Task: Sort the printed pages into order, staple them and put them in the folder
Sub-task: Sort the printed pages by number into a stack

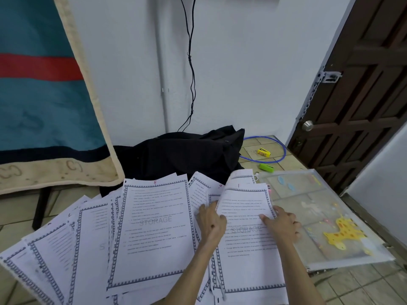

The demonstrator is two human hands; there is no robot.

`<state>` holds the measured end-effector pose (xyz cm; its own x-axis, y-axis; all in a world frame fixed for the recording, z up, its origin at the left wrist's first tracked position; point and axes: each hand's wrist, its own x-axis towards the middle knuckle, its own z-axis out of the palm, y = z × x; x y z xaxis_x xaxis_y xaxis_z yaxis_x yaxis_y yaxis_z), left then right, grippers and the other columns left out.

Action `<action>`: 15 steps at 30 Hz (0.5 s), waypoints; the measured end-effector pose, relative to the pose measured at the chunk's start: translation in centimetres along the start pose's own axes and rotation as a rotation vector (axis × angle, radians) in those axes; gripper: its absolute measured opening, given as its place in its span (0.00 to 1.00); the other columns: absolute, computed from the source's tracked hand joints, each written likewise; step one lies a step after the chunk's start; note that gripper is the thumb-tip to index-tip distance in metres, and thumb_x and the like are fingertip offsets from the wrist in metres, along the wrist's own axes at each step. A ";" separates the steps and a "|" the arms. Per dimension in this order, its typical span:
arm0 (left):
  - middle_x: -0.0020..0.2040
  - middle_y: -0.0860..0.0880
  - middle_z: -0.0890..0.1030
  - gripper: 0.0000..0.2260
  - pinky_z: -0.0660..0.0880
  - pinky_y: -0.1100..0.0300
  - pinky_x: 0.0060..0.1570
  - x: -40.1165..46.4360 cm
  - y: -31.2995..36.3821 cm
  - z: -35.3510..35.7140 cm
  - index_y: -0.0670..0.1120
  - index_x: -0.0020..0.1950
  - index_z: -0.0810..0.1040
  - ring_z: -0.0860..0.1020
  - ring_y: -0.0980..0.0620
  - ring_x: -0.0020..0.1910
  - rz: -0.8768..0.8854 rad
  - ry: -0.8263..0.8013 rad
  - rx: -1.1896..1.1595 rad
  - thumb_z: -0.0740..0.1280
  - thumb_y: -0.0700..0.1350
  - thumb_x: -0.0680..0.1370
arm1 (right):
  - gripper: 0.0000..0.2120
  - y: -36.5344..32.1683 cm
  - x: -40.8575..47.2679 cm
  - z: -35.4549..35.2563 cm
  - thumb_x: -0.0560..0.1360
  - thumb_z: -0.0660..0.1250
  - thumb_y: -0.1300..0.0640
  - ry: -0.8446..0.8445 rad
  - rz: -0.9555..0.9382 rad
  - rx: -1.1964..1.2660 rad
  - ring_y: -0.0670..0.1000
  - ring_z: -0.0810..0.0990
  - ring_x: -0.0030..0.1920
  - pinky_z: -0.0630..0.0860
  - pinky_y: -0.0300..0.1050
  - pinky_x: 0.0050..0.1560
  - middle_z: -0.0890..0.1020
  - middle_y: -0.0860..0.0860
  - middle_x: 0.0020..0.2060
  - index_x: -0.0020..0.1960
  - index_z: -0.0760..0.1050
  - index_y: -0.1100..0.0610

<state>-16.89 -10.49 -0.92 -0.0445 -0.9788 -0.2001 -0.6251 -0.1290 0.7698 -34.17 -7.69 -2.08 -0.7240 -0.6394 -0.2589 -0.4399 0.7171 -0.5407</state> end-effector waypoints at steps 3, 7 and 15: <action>0.54 0.44 0.81 0.13 0.76 0.60 0.49 0.9 0.5 -0.7 0.43 0.57 0.76 0.78 0.49 0.48 -0.035 0.030 -0.132 0.61 0.34 0.74 | 0.29 0.0 0.0 0.0 0.72 0.69 0.45 -0.007 -0.002 -0.002 0.60 0.61 0.68 0.60 0.56 0.65 0.64 0.56 0.68 0.71 0.66 0.47; 0.62 0.43 0.77 0.21 0.74 0.59 0.56 2.0 0.6 -1.1 0.39 0.66 0.70 0.77 0.46 0.55 -0.259 0.015 -0.423 0.68 0.35 0.73 | 0.29 0.1 -0.3 -0.2 0.73 0.68 0.45 -0.008 -0.012 -0.008 0.60 0.62 0.67 0.60 0.55 0.65 0.64 0.56 0.68 0.71 0.65 0.47; 0.60 0.46 0.79 0.17 0.72 0.59 0.57 0.5 2.0 -2.8 0.42 0.64 0.73 0.76 0.46 0.61 -0.021 -0.084 -0.467 0.68 0.39 0.75 | 0.30 0.9 0.1 -0.7 0.72 0.62 0.36 -0.083 -0.076 0.016 0.62 0.61 0.68 0.60 0.58 0.67 0.63 0.58 0.69 0.70 0.66 0.48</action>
<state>-15.97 -11.67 2.24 -0.1107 -0.9612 -0.2526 -0.2099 -0.2258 0.9513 -35.03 -6.96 -1.99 -0.6419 -0.7131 -0.2819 -0.4829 0.6615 -0.5738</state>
